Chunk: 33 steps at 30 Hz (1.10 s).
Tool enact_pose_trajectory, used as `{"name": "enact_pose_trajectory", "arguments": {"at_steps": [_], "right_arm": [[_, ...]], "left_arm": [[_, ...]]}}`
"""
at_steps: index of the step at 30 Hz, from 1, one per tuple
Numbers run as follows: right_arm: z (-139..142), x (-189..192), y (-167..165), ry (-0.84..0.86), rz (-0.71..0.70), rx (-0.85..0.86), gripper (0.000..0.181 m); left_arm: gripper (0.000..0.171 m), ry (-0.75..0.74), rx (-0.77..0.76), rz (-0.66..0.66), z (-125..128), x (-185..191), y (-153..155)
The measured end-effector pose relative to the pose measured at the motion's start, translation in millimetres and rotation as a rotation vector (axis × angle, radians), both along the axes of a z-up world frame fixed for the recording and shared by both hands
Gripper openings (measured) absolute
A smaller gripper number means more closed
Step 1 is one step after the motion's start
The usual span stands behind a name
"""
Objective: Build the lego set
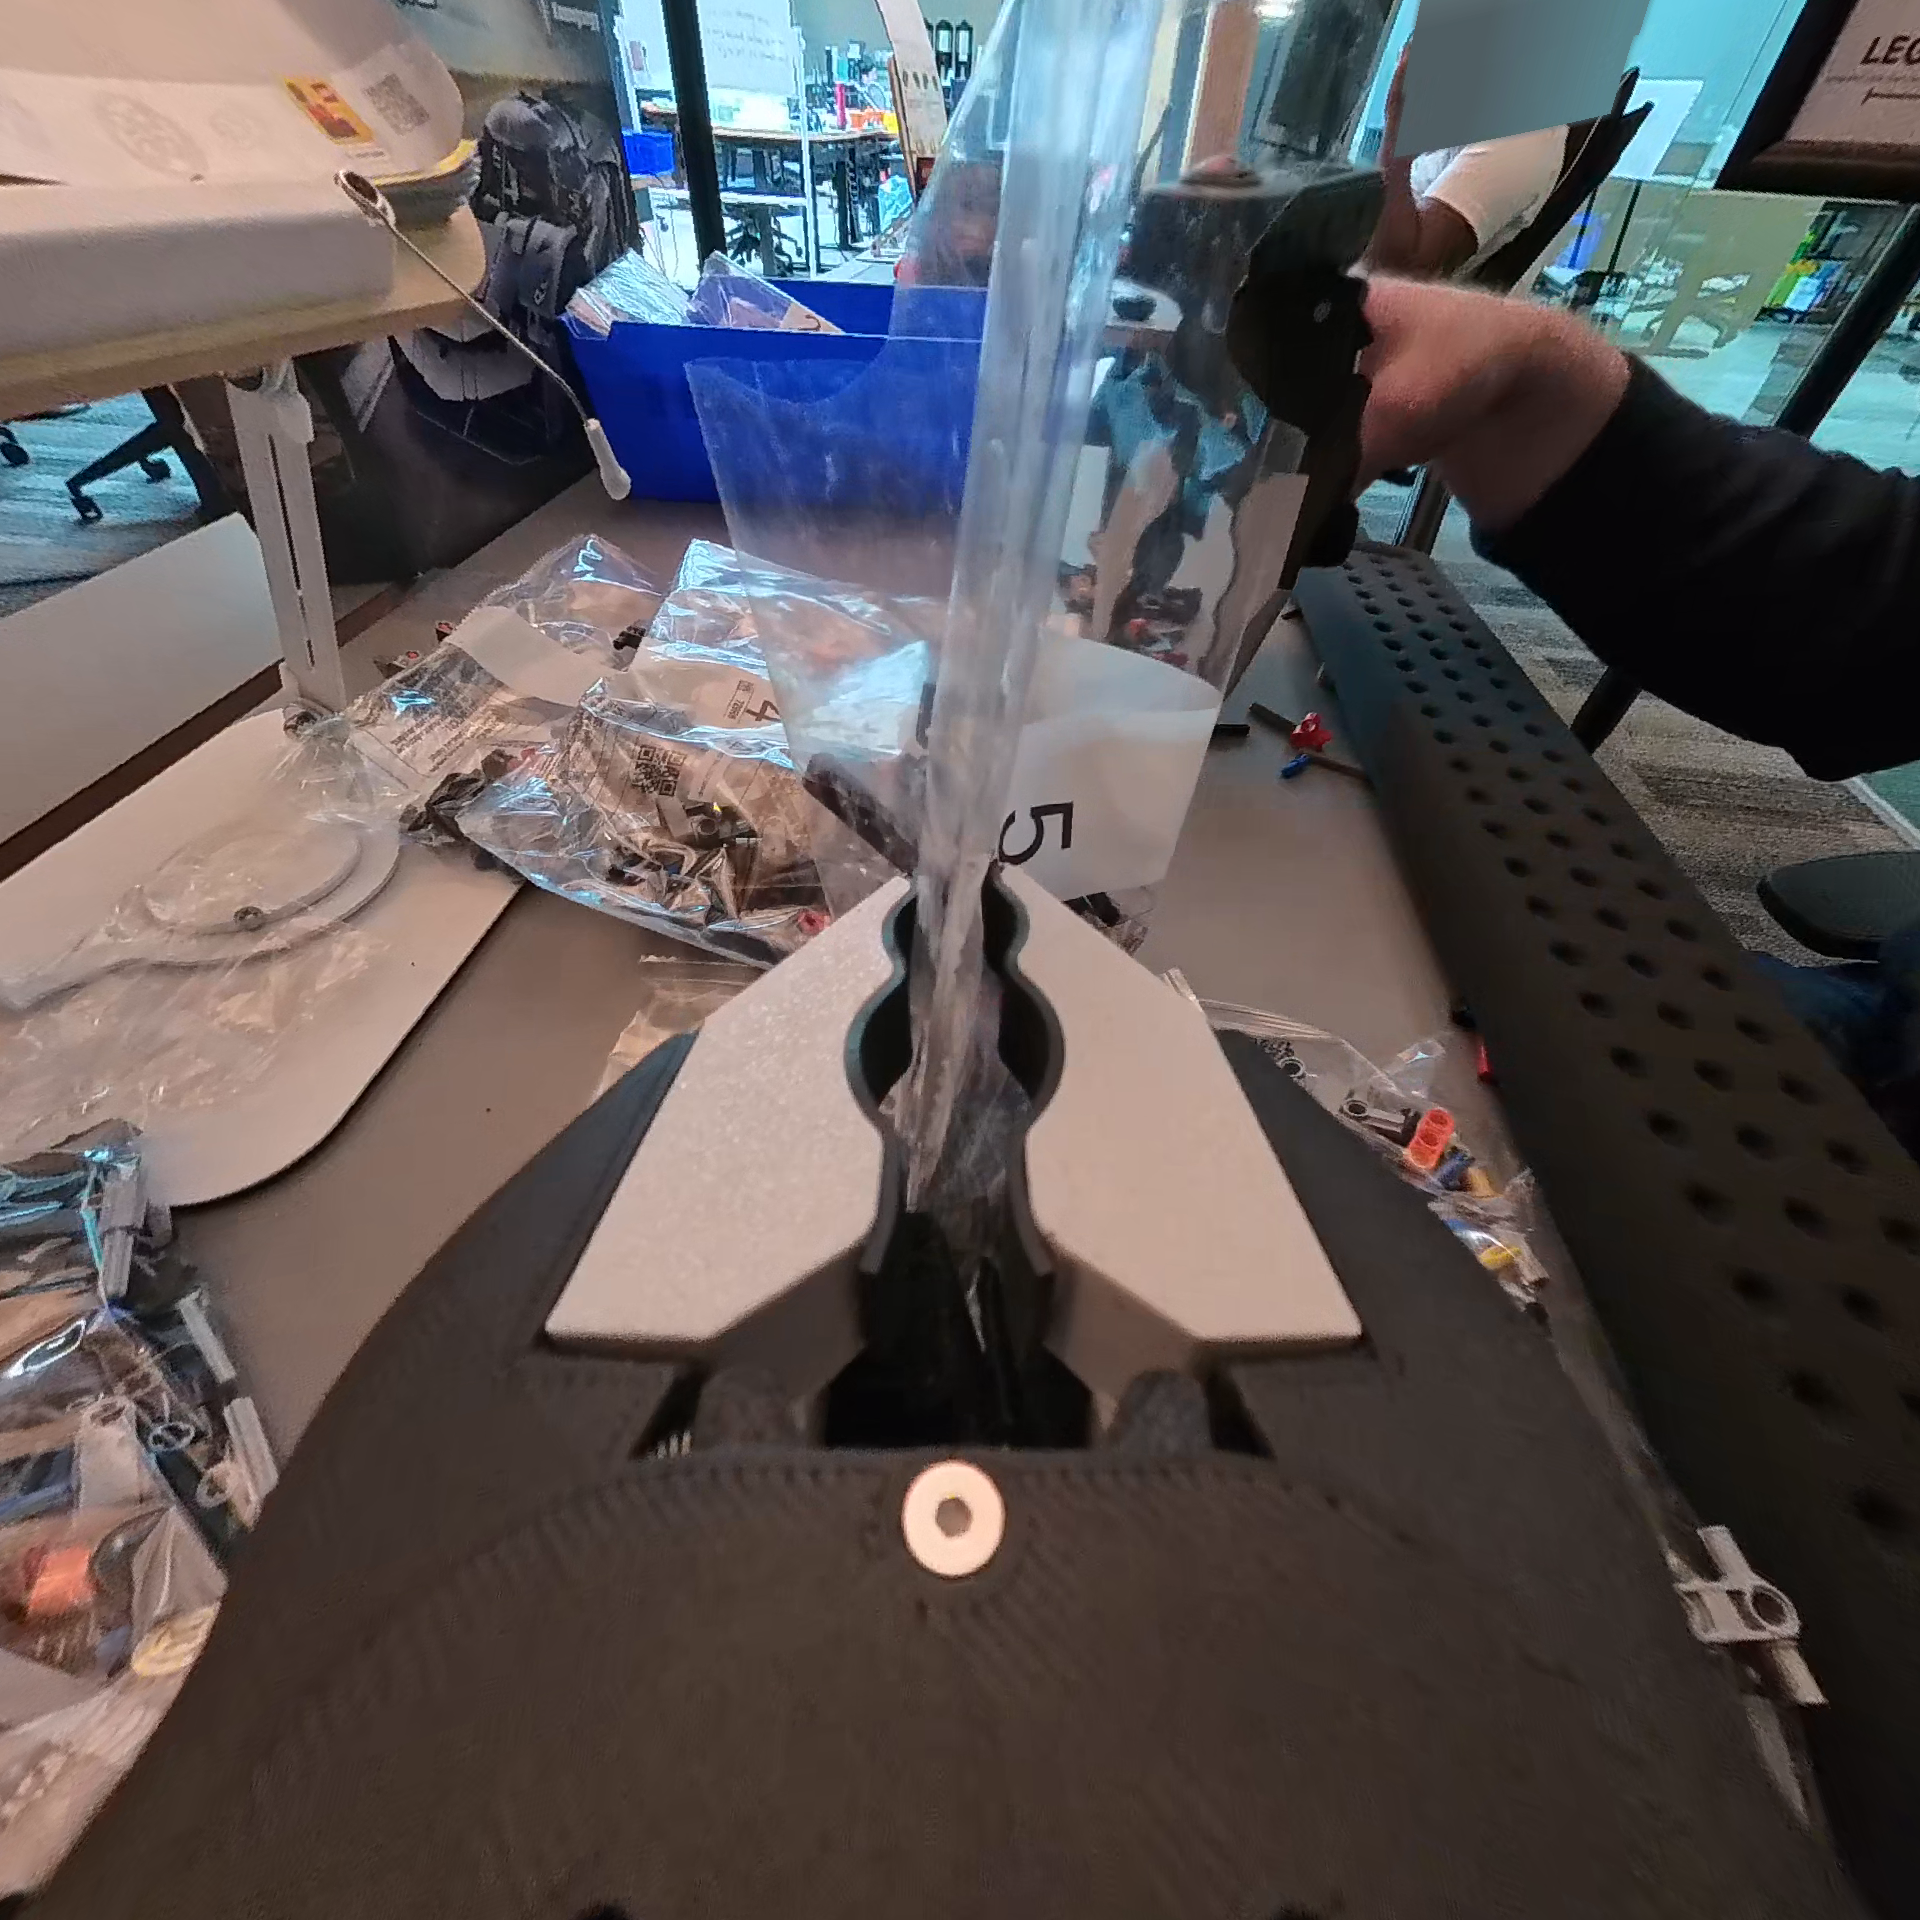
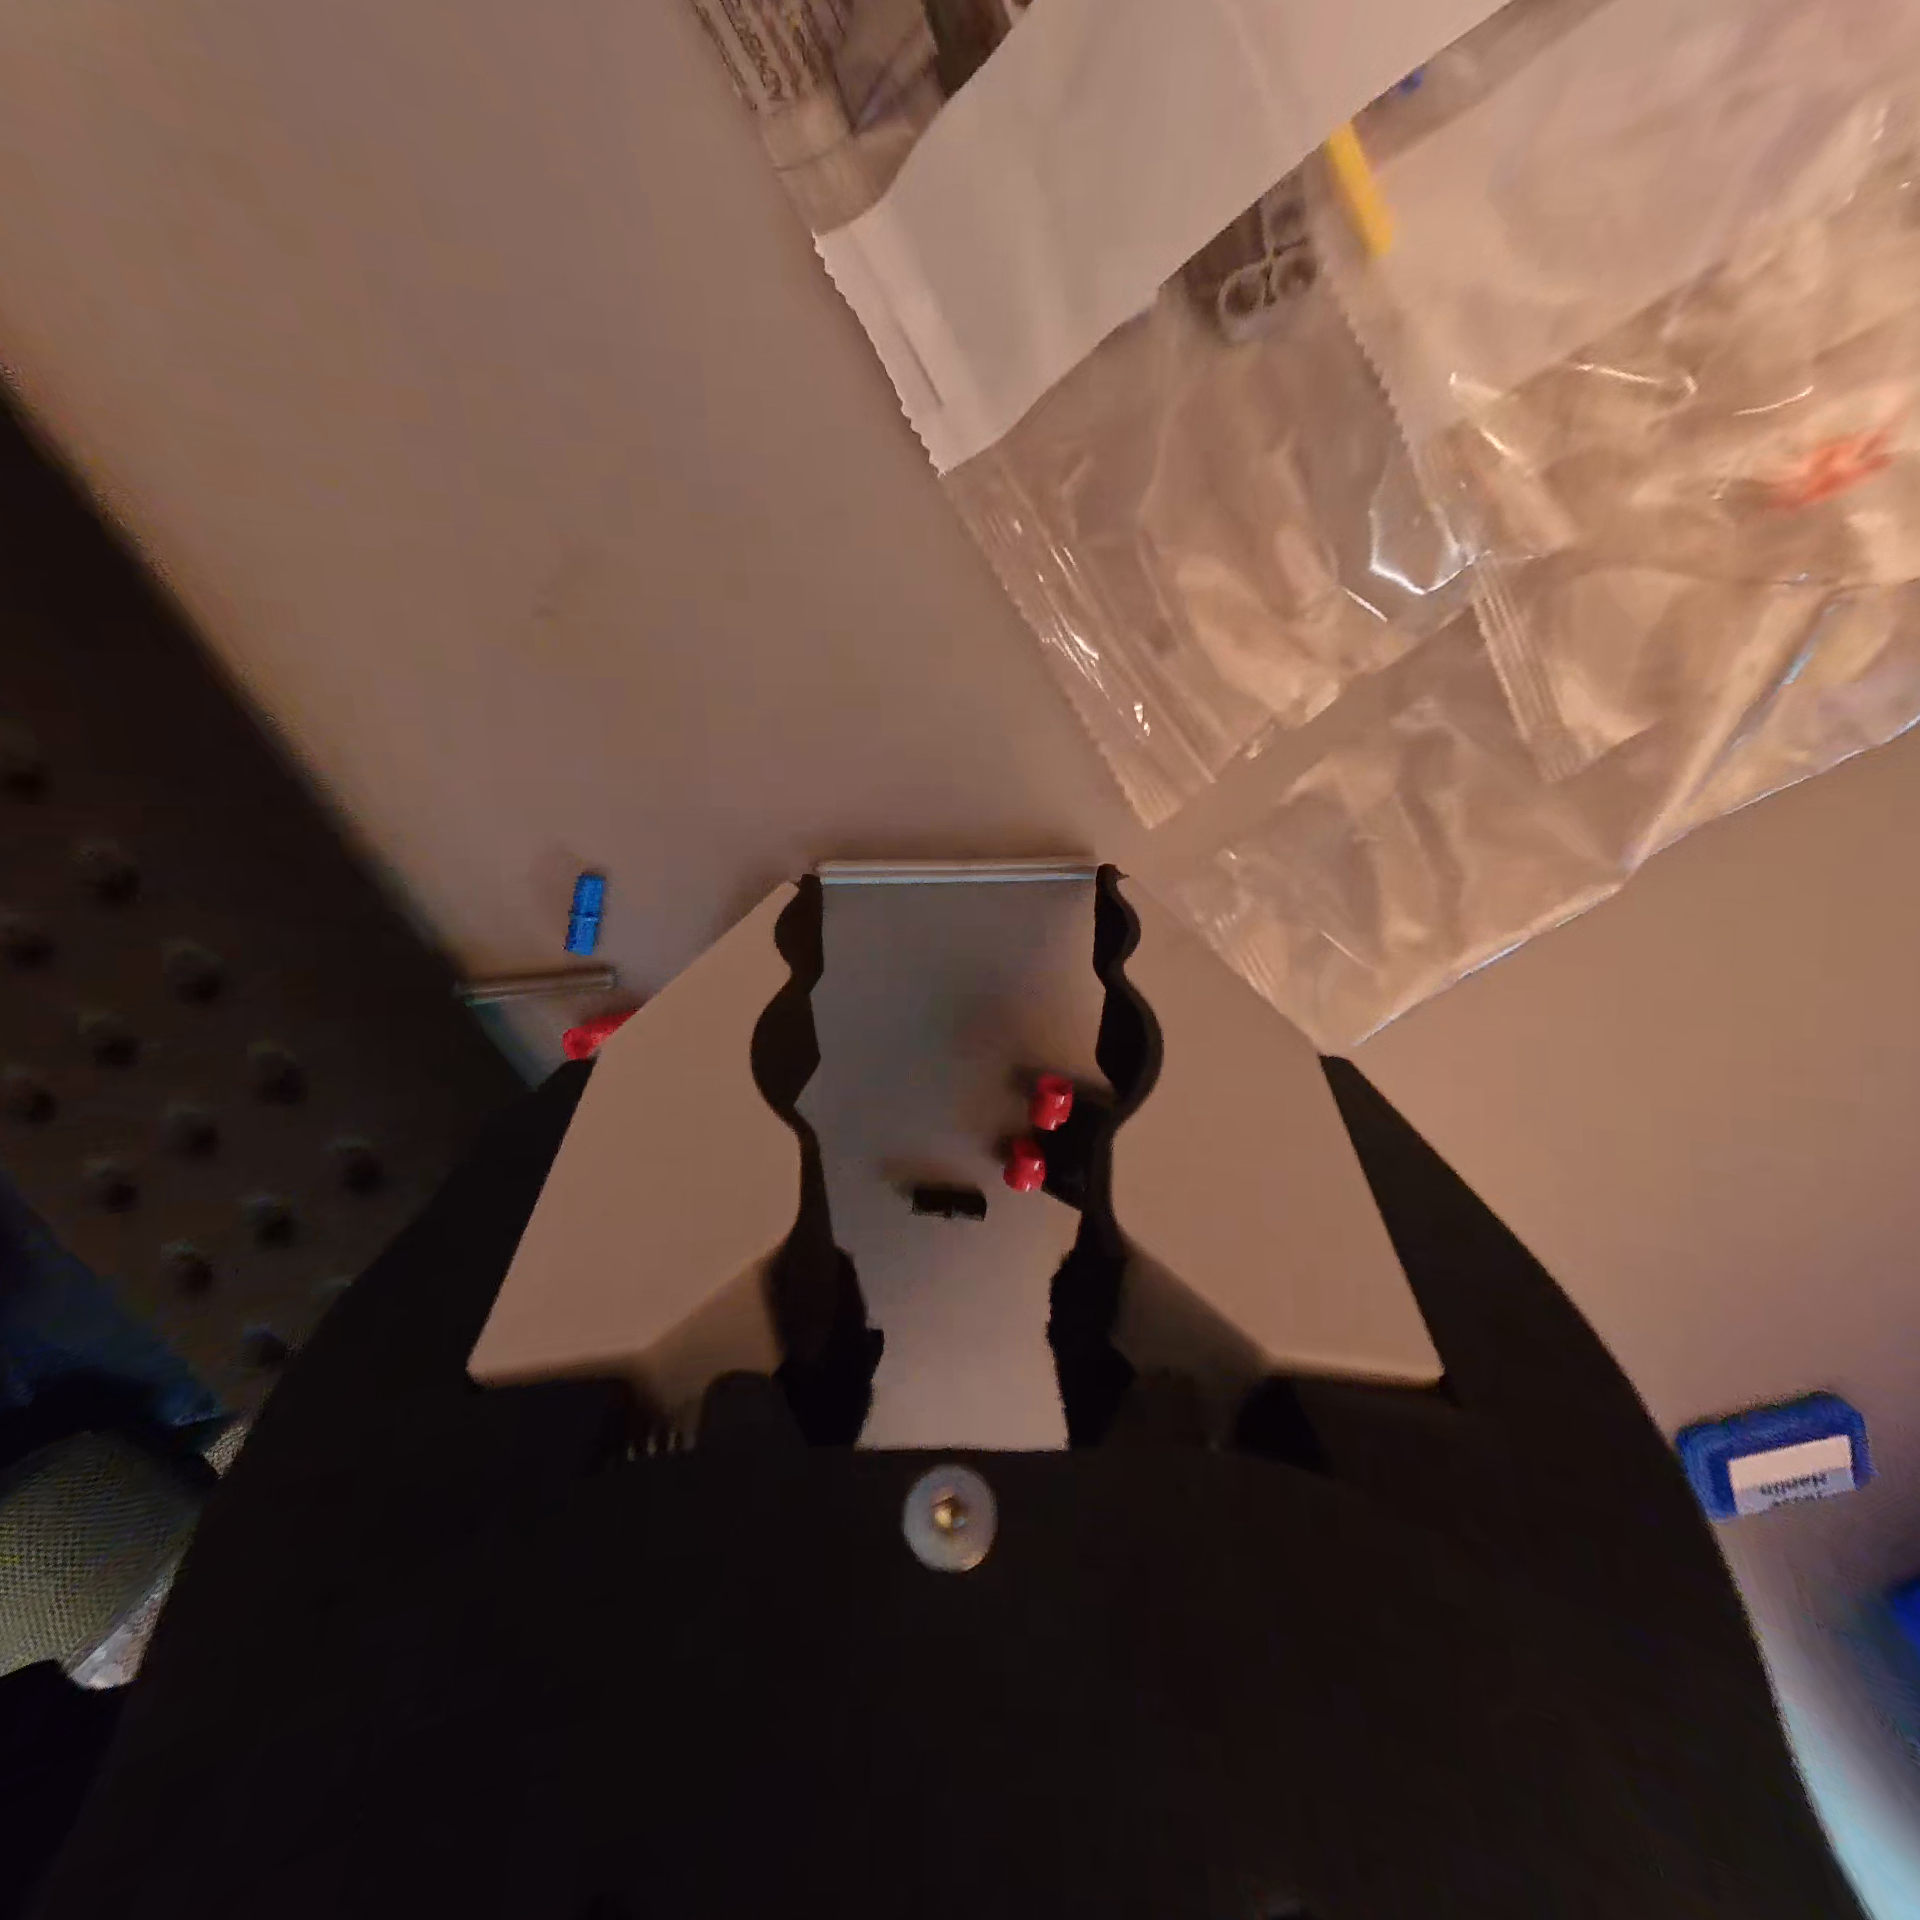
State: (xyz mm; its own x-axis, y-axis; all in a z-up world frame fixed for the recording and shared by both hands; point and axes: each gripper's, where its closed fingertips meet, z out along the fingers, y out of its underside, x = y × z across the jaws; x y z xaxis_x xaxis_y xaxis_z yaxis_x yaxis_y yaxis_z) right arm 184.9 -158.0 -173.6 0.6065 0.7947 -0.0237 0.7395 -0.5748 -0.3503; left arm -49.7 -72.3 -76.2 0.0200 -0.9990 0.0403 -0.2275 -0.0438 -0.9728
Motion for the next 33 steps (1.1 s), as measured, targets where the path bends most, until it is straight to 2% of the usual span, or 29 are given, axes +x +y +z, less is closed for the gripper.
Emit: {"name": "enact_pose_trajectory", "arguments": {"at_steps": [6, 8, 13, 20, 23, 27, 33], "right_arm": [[-3.4, -1.2, 3.2, 0.017, -0.009, 0.002, 0.050], [-5.0, -0.9, 2.7, 0.009, -0.005, -0.002, 0.040], [-3.6, -1.2, 3.9, -0.008, -0.004, 0.018, 0.037], [-0.5, -9.6, 0.0, -0.048, 0.119, 0.070, 0.039], [-4.0, -14.3, -1.4, -0.040, 0.155, 0.060, 0.028], [-5.1, -15.8, -3.1, -0.030, 0.169, 0.054, 0.003], [-4.8, -12.9, -3.8, -0.038, 0.175, 0.058, 0.001]], "left_arm": [[0.009, 0.009, -0.002, -0.005, -1.8, 1.3, -0.4], [0.009, 0.008, -0.001, -0.004, -1.6, 1.1, -0.5], [0.009, 0.006, 0.001, -0.004, -0.8, 1.1, -0.7], [0.009, 0.004, 0.003, -0.006, 0.0, 1.5, -1.4], [0.009, 0.002, 0.005, -0.005, 0.7, 1.1, -1.5], [0.009, 0.001, 0.004, -0.005, 0.9, 1.1, -1.2], [0.009, 0.002, 0.003, -0.006, 0.3, 1.5, -1.1]]}}
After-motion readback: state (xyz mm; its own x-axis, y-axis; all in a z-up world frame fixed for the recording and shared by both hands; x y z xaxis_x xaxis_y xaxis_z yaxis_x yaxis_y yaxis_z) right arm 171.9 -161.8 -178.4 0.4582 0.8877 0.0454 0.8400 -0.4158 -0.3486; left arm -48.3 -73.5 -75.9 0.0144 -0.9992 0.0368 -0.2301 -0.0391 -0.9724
